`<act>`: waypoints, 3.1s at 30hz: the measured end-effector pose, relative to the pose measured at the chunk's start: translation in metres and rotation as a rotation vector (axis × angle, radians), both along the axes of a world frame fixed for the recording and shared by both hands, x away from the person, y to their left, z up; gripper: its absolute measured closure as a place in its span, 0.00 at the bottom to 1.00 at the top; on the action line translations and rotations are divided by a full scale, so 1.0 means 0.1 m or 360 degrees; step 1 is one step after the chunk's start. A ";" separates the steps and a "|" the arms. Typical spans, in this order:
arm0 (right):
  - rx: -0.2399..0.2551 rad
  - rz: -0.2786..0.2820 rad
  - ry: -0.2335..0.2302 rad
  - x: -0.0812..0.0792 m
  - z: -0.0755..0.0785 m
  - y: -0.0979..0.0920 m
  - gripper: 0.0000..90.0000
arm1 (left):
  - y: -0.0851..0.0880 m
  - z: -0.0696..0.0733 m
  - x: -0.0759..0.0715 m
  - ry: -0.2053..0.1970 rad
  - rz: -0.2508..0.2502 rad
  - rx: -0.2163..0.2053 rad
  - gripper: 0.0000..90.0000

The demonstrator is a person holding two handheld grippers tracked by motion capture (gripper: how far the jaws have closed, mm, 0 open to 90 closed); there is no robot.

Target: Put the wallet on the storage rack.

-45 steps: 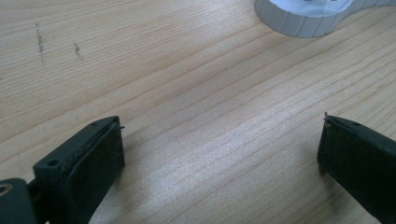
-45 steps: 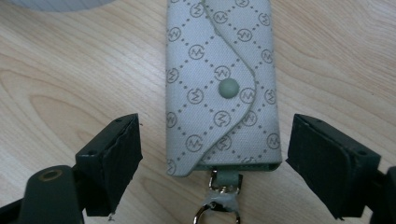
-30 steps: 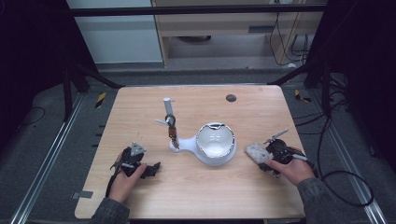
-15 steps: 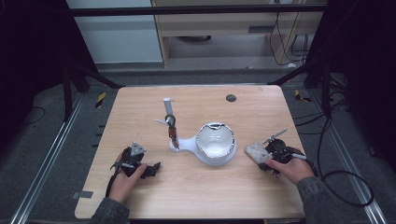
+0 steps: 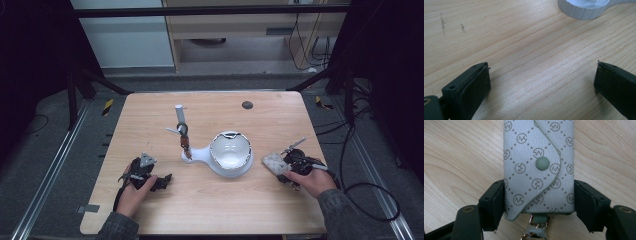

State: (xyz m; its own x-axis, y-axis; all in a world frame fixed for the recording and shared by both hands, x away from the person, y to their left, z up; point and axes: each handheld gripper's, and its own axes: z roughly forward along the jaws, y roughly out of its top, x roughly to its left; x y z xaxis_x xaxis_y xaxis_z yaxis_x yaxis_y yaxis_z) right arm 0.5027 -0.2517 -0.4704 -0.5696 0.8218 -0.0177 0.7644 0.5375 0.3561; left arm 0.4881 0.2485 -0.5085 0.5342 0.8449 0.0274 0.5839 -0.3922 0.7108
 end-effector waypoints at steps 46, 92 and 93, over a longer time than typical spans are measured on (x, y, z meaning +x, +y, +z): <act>-0.0360 0.0330 -0.0347 -0.17 0.96 0.30 0.35 | 0.00 0.00 0.00 -0.0003 0.0001 -0.0006 0.00; -0.0399 0.0539 -0.0485 -0.32 1.48 0.66 0.35 | 0.00 0.00 0.00 0.0001 0.0003 -0.0013 0.00; -0.0399 0.0549 -0.0492 -0.32 1.49 0.67 0.35 | 0.00 -0.01 0.00 0.0001 0.0005 -0.0017 0.00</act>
